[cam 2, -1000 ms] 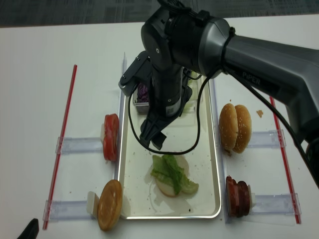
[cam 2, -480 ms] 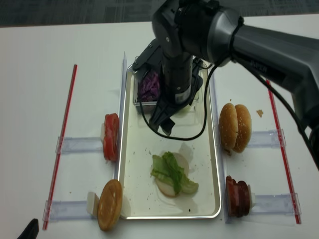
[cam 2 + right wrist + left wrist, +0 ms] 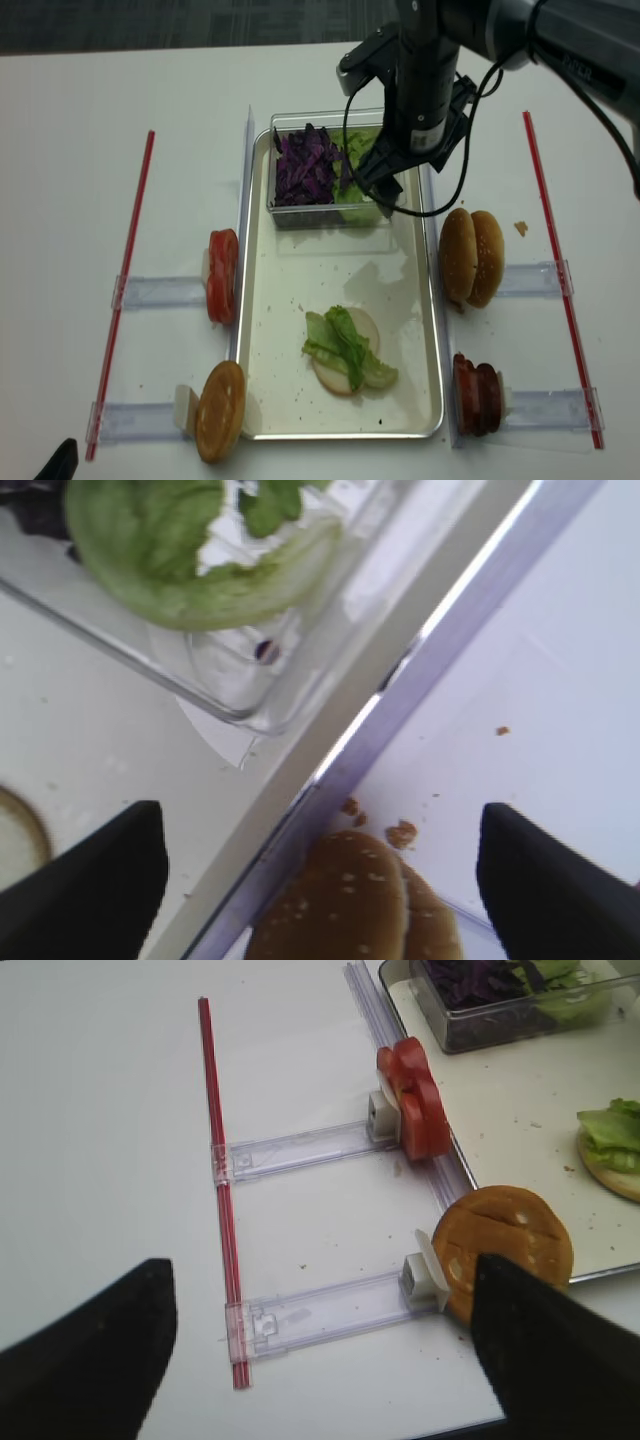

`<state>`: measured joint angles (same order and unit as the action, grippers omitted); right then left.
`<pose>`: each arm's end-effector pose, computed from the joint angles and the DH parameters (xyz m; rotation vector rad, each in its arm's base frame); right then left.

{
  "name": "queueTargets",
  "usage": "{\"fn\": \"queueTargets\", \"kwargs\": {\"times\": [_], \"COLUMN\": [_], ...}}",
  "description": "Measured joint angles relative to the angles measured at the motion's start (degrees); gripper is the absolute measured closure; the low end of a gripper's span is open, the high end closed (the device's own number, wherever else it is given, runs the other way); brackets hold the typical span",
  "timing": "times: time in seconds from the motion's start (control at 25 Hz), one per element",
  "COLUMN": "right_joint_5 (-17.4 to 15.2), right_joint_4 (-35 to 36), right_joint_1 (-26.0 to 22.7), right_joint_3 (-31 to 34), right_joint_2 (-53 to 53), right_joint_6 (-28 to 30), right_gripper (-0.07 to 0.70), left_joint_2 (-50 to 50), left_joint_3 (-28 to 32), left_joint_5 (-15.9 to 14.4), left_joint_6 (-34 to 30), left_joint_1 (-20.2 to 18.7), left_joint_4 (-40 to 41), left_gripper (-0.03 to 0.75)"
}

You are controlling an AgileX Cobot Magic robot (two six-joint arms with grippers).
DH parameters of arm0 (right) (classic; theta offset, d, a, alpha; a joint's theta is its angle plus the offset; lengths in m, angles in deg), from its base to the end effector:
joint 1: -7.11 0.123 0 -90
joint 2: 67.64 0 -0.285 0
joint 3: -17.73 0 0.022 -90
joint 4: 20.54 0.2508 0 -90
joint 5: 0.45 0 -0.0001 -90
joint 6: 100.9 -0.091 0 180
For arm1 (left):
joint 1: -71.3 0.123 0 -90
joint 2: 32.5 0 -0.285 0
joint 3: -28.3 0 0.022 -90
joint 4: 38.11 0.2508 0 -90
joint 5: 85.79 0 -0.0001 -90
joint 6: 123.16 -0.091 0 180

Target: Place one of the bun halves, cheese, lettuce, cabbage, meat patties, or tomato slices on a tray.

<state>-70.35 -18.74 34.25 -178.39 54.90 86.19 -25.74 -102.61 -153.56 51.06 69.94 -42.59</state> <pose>0.3599 0.1875 0.2227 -0.8928 2.9508 0.0626 -0.0124 -0.0063 0.2653 0.1441 2.1504 -0.0505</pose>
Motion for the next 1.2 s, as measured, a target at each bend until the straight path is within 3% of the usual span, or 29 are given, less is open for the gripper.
{"fn": "queueTargets", "kwargs": {"times": [0.8, 1.2], "right_joint_5": [0.00, 0.00], "right_joint_4": [0.05, 0.14], "right_joint_1": [-22.83, -27.69], "right_joint_3": [0.00, 0.00], "right_joint_2": [0.00, 0.00], "right_joint_6": [-1.49, -1.49], "right_gripper": [-0.011, -0.011], "left_joint_2": [0.00, 0.00], "left_joint_3": [0.00, 0.00], "left_joint_5": [0.00, 0.00], "left_joint_6": [0.00, 0.00], "left_joint_1": [0.00, 0.00], "left_joint_4": [0.00, 0.00], "left_gripper": [0.161, 0.161]}}
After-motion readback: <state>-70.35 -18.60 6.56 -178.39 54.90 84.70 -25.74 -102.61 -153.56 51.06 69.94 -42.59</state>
